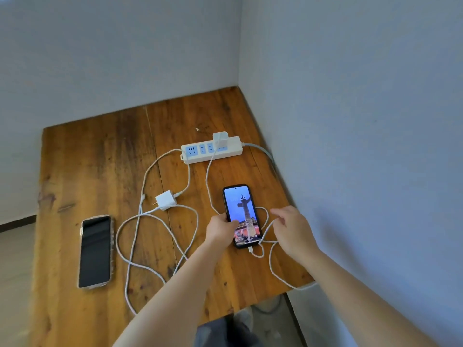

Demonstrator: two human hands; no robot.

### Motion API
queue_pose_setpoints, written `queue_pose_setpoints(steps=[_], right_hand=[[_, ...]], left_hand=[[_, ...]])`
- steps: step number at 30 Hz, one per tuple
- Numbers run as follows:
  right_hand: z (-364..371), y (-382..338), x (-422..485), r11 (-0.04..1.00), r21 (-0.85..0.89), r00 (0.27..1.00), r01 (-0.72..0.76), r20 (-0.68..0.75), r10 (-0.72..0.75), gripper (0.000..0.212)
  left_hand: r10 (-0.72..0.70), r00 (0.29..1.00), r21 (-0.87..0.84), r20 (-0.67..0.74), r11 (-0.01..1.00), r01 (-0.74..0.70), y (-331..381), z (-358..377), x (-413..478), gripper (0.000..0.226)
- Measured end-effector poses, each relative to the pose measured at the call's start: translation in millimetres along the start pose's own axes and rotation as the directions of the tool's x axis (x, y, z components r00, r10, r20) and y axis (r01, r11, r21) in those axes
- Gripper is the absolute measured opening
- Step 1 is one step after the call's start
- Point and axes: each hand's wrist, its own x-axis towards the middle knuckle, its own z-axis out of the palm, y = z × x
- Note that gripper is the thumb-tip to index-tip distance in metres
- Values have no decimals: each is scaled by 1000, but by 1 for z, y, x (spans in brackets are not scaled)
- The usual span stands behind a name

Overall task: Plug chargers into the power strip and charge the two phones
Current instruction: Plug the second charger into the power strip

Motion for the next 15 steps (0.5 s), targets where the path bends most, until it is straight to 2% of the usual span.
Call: queue_pose_setpoints(steps=[3, 6, 8, 10, 13, 15], right_hand=[[2, -17, 7, 997, -60, 998, 52, -15, -53, 24], [9, -45, 14, 993, -35, 994, 112, 2, -112, 18], [17, -71, 22, 989, -3, 988, 151, 32, -150, 17], [29, -99, 31, 982, 26, 978, 187, 92, -188, 17], [58, -142, 46, 970, 36, 949, 242, 199, -244, 17], [83, -167, 57, 965, 16, 928, 261, 272, -255, 18]], left_hand=[[63, 998, 92, -5, 994, -62, 4, -16, -10, 41], [214, 972, 83, -91, 975, -207, 6, -44, -23, 34], [358, 911, 76, -206, 934, -350, 4, -72, -31, 27], [439, 826, 51, -354, 891, -452, 0, -105, -34, 22], [391, 757, 30, -523, 897, -442, -11, -153, -21, 18], [344, 772, 83, -535, 930, -358, -22, -178, 1, 17]])
